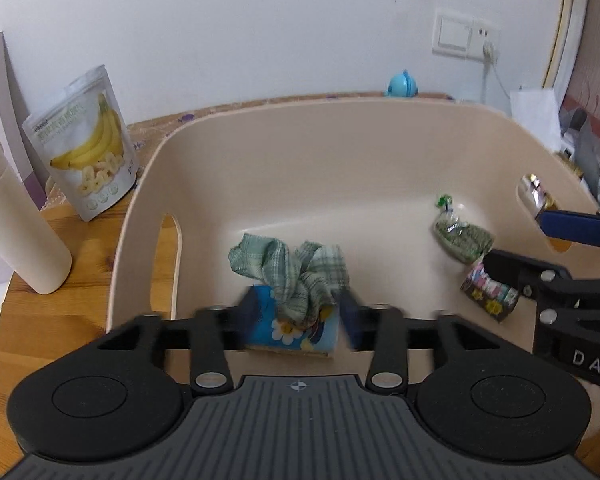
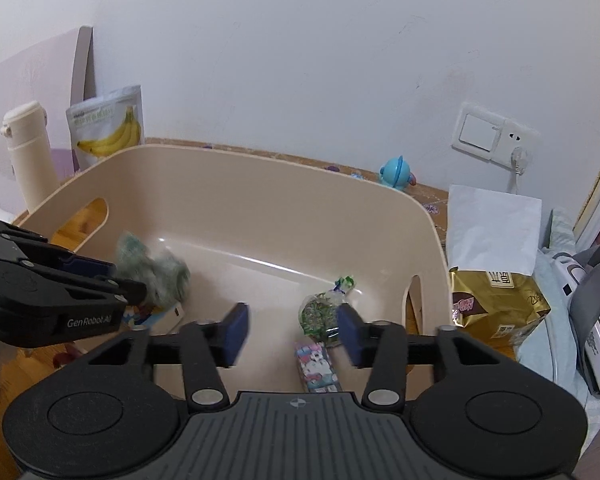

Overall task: Organize objects
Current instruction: 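Carry both held items over the bin and open both tools to release, then withdraw both tools from the bin toward the remaining table items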

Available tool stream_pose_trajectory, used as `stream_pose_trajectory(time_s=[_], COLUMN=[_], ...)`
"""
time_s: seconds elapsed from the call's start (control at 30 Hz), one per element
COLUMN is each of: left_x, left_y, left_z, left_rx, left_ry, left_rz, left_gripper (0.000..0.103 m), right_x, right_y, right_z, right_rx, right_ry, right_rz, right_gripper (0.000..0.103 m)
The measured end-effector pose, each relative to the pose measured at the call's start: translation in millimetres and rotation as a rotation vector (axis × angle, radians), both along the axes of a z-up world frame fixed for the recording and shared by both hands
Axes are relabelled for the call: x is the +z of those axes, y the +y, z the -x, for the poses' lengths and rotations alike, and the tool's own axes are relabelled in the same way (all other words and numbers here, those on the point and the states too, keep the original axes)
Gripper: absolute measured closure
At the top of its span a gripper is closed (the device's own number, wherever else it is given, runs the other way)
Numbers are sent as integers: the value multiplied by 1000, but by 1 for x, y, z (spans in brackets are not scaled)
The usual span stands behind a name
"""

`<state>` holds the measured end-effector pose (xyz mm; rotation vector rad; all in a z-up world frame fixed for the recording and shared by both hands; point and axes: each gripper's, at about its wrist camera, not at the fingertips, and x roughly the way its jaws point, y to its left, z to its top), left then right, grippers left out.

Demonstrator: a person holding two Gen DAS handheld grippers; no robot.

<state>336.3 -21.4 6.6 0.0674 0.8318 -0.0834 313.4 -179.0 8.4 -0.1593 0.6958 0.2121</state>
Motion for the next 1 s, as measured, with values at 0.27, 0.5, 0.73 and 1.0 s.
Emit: stream_pose_trajectory(time_s=[0.27,0.5,0.73,1.0], left_x=[21,35,47,50], left_y=[-4,0,2,-3], left_z=[23,41,68,107], left_rx=[-29,-19,-11,-15], left_ry=[-128,-162,-197,-217], left_rz=[-16,8,20,19], left_gripper=[20,16,14,14], right_x=[14,29,39,35], right_y=[-12,-24,-37,-53], right_z=[12,31,58,90], right_rx=[-37,-56,-72,-82], right_ry=[-41,-89,-124,-138], right_rz=[-51,-85,-91,-73], right_gripper=[13,0,0,0])
